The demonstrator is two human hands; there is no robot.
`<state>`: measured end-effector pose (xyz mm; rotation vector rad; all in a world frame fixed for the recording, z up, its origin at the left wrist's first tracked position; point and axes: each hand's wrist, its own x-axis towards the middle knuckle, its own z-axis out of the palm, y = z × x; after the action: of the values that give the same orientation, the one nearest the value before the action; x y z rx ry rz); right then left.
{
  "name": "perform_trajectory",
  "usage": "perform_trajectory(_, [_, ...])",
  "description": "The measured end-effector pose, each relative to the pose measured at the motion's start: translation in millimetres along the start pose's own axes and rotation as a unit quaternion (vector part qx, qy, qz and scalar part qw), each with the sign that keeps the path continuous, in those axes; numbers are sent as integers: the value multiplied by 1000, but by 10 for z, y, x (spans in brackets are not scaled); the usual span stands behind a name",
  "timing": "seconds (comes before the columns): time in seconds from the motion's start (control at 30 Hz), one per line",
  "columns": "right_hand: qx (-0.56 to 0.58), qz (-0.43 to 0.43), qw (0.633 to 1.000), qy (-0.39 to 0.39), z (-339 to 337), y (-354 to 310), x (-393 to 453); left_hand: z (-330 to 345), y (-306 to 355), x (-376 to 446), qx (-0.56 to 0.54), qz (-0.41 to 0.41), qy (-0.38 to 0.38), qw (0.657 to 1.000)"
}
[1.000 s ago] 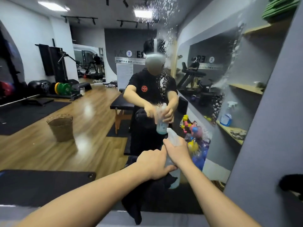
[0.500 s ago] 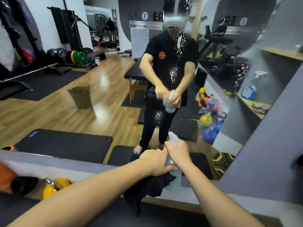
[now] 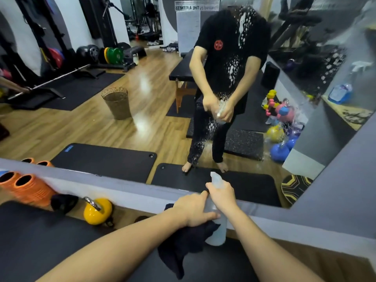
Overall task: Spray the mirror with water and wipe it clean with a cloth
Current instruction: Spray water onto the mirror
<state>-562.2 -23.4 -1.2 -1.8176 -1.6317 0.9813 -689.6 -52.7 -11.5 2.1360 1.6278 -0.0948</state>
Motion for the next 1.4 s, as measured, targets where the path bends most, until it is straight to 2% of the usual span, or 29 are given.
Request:
perform_trajectory(0.17, [57,-39,997,40,56,-347,63,-335,-214,-43,13,11,40,999])
perform_trajectory(0.3, [86,-94,986,105,29,-927,220,-897,-501,-45,-5,40,97,994])
perform_trajectory(0.5, [164,-175,946,217,-16,-2346,432,-2118,-1048,-181,-17,105,212,971])
perform_trajectory(0.67, [195,-268,896,294,-244,-3593,510,-3377,-1370,-450,31,130,307,942])
perform_trajectory(0.8, [177,-351,851,349,-685,-4513,338,-4334,-1303,-702,80,164,387,904])
perform_trajectory(1.03, [141,-418,794,419,-1534,-5697,53,-5654,-915,-1120,131,192,499,835])
perform_trajectory(1.2, [115,-454,769,435,-2006,-6261,-89,-6200,-632,-1217,67,193,537,818])
perform_trajectory(1.4, [104,-443,776,437,-2072,-6453,0,-6366,-674,-1219,82,181,547,813])
